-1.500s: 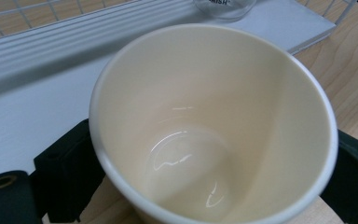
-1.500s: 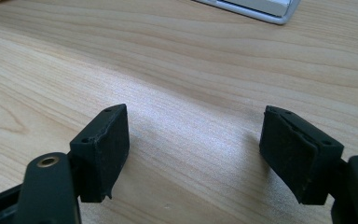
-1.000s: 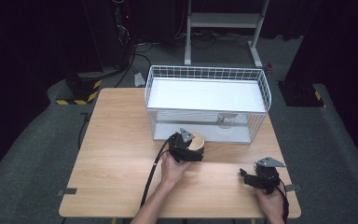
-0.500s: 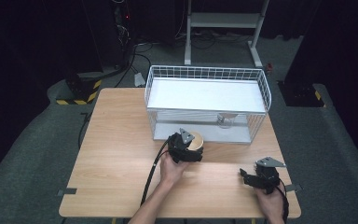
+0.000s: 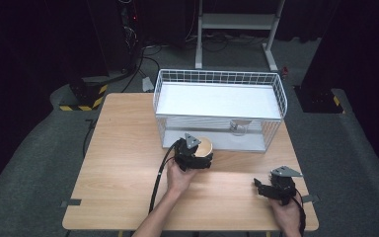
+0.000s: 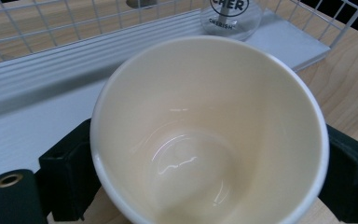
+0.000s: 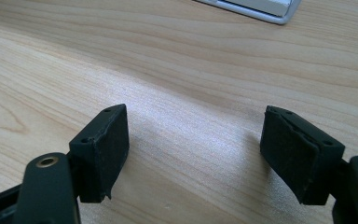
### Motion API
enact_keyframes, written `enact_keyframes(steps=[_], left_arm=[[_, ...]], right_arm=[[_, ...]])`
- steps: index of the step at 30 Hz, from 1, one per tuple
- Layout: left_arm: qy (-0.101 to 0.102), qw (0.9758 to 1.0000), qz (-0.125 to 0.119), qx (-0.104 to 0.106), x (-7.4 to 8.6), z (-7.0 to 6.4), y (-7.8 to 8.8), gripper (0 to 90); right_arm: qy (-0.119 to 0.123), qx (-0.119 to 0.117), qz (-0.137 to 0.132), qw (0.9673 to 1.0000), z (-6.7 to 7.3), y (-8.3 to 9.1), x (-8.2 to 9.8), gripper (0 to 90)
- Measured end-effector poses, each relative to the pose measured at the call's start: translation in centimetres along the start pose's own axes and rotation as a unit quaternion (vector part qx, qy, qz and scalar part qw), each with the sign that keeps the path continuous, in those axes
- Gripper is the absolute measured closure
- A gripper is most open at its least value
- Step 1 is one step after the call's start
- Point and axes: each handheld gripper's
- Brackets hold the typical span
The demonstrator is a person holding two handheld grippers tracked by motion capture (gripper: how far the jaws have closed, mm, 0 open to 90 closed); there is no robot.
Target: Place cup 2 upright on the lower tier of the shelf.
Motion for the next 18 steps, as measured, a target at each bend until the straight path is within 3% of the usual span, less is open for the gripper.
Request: enact_keyframes(steps=[6,10,14,18], left_arm=[[0.007,0.9999,0.000,-0.008,-0.1,0.7,0.3,9.6],[-0.009,0.9996,0.007,-0.026,-0.3,0.7,0.3,9.6],[-0.011,0.9995,0.006,-0.027,-0.8,0.8,0.3,9.6],[-0.001,0.9997,0.002,-0.026,-0.9,1.2,0.1,9.6]], right_arm=[[-0.001,0.000,0.000,1.0000,0.0,0.0,0.0,24.0],[-0.001,0.000,0.000,1.0000,0.0,0.0,0.0,23.8],[0.000,0.001,0.000,1.0000,0.0,0.0,0.0,23.8],[0.000,0.001,0.000,1.0000,0.0,0.0,0.0,23.8]])
Point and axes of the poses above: each handheld gripper's, and its own axes: y roughly backward along the jaws, x roughly out of its underside, z roughly to its left, and after that the axes turned 3 degrees about -x, right-handed
